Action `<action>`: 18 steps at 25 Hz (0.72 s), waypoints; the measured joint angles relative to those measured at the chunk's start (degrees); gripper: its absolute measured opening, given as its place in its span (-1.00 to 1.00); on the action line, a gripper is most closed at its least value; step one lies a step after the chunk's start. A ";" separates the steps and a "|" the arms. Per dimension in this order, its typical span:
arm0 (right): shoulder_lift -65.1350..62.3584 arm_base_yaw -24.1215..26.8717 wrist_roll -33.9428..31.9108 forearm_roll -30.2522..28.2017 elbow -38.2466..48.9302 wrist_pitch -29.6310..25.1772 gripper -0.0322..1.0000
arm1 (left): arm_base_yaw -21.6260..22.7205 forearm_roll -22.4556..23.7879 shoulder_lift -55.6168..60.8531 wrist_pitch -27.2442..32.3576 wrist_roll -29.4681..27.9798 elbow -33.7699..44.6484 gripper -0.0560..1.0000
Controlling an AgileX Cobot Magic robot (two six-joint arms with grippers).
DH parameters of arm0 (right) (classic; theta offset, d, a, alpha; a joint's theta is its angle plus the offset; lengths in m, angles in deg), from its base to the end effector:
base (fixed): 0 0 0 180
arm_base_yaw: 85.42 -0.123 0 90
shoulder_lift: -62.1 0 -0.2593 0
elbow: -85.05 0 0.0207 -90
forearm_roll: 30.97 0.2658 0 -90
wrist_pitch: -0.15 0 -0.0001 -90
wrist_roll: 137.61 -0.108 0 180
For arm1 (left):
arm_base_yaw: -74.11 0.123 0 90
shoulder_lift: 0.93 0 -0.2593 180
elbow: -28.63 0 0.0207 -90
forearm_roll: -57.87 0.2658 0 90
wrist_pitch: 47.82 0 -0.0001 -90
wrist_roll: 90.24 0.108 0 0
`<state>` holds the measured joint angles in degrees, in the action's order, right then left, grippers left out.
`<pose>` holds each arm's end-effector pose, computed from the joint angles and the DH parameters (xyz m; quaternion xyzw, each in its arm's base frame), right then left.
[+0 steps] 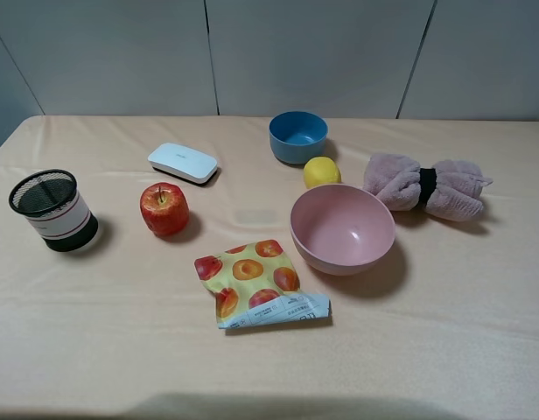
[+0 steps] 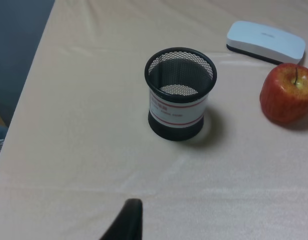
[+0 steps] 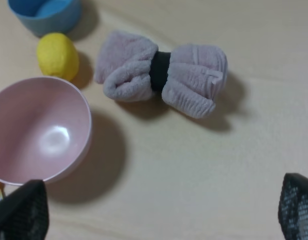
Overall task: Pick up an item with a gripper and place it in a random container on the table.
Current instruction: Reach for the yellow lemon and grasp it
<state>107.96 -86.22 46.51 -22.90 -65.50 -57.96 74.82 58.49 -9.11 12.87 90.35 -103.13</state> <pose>0.1492 0.0150 0.3231 -0.0288 0.9158 0.0581 0.3963 0.0494 0.0016 0.2749 -0.0011 0.8531 0.0113 0.5216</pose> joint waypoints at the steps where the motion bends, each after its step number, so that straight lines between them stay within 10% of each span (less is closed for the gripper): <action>1: 2.23 0.00 0.90 0.22 -1.02 -0.11 0.41 | 0.00 0.00 0.00 0.00 0.00 0.00 0.99; 18: 31.37 -4.70 9.24 3.08 -19.83 -4.06 0.41 | 0.00 0.00 0.00 0.00 0.00 0.00 0.99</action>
<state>139.33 -90.91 55.75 -19.82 -85.32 -62.02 74.82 58.49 -9.11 12.87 90.35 -103.13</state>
